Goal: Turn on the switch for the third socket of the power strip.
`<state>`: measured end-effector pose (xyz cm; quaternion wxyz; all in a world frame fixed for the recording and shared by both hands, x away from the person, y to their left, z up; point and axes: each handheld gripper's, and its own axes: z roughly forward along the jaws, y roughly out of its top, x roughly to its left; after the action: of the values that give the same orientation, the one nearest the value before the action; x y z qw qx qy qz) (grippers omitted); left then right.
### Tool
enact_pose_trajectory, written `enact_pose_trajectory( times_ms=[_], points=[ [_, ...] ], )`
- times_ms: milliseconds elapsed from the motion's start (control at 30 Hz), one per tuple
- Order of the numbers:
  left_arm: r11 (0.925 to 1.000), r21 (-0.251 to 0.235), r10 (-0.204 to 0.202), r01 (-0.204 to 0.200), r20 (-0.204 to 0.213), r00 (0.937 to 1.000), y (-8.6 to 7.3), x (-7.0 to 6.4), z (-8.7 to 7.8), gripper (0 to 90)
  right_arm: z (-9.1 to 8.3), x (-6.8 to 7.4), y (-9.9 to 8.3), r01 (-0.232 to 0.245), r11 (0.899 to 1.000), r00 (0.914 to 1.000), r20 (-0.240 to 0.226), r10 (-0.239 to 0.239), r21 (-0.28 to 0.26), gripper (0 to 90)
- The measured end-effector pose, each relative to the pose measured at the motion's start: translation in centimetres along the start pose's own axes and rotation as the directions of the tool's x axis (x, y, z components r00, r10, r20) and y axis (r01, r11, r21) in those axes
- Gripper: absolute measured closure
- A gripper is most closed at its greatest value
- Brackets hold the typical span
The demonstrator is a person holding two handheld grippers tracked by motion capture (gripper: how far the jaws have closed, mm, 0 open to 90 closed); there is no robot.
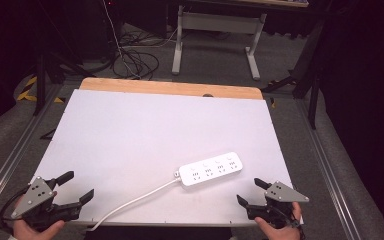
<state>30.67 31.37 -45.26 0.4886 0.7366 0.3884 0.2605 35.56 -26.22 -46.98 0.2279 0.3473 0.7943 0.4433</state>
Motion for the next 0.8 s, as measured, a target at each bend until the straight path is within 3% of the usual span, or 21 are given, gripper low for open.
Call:
enact_pose_trajectory(
  times_ms=[433, 800],
  points=[
    [0.9997, -0.006, -0.025, 0.024, -0.022, 0.9995, -0.06, 0.24, -0.12, 15.6, -0.03, 0.09, 0.12, 0.002, 1.0, 1.0, -0.008, -0.002, -0.002, 18.9],
    [0.9998, -0.013, -0.013, 0.013, -0.027, 0.9995, -0.11, 0.06, 0.0, 14.8, -0.12, 0.14, 0.26, 0.0, 1.0, 0.9997, -0.026, 0.0, -0.004, 20.1]
  ],
)
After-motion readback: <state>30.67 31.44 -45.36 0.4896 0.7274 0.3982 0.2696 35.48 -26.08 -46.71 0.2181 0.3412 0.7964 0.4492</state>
